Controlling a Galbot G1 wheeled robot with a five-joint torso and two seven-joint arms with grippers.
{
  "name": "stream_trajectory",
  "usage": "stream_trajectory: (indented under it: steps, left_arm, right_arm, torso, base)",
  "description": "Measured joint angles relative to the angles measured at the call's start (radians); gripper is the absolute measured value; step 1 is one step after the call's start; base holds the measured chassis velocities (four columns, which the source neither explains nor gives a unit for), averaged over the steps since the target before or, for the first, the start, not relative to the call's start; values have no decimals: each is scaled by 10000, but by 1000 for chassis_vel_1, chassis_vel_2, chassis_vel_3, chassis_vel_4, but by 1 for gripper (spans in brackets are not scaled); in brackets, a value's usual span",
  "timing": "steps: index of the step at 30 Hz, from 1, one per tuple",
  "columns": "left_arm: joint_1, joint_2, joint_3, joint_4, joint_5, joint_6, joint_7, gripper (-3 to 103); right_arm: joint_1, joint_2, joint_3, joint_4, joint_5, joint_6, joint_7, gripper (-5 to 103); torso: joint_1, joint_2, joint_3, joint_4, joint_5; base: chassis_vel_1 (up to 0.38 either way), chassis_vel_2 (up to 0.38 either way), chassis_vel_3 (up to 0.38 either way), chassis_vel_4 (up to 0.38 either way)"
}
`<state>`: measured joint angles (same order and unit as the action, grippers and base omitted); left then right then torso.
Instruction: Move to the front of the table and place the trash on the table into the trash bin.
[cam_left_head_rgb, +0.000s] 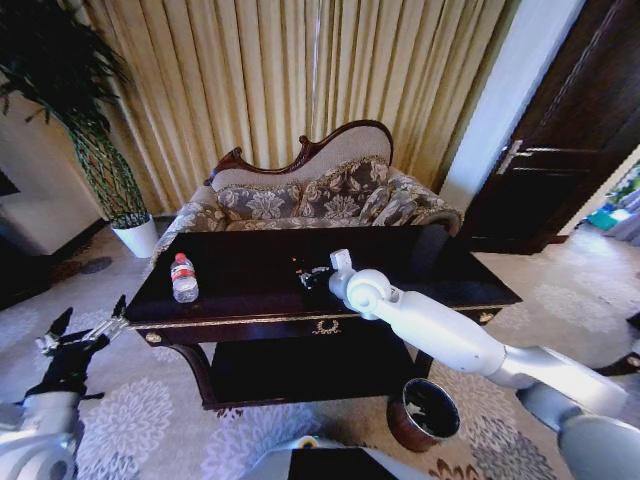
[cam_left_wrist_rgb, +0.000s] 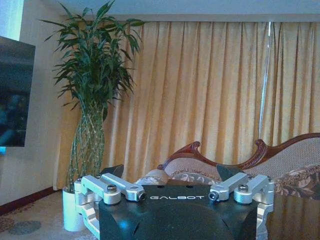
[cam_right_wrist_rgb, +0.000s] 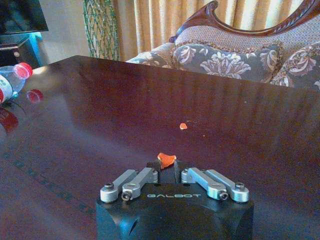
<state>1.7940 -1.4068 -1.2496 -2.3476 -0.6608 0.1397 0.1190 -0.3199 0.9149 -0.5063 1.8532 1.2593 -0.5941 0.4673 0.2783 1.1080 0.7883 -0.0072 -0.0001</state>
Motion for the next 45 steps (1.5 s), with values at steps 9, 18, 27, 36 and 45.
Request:
stream_trajectory:
  steps: [9, 18, 27, 36, 45]
  left_arm:
    - [1, 19, -16, 27, -12, -3, -3, 100]
    - [6, 31, -18, 44, -20, -28, -5, 100]
    - [-13, 30, 16, 62, -21, -39, -5, 100]
    - [-95, 35, 27, 89, -31, -42, -6, 100]
    - [-283, 151, 47, 62, -79, 23, -12, 100]
  right_arm:
    - [32, 45, -23, -63, -3, 0, -2, 8]
    - [-2, 38, 120, -77, -1, 162, -3, 0]
    - [-116, -46, 430, -52, 3, 266, -2, 0]
    - [-421, -153, 1273, -74, -349, 1163, -17, 0]
    - [-1263, -636, 2900, 45, -1302, 1800, -410, 0]
  torso:
    - [0, 0, 0, 1, 0]
    - [0, -1, 1, 0, 0]
    - [0, -1, 1, 1, 0]
    - [0, -1, 1, 1, 0]
    - [0, 0, 0, 0, 1]
  base:
    - [0, 0, 0, 0]
    - [0, 0, 0, 0]
    - [0, 0, 0, 0]
    - [0, 0, 0, 0]
    - [0, 0, 0, 0]
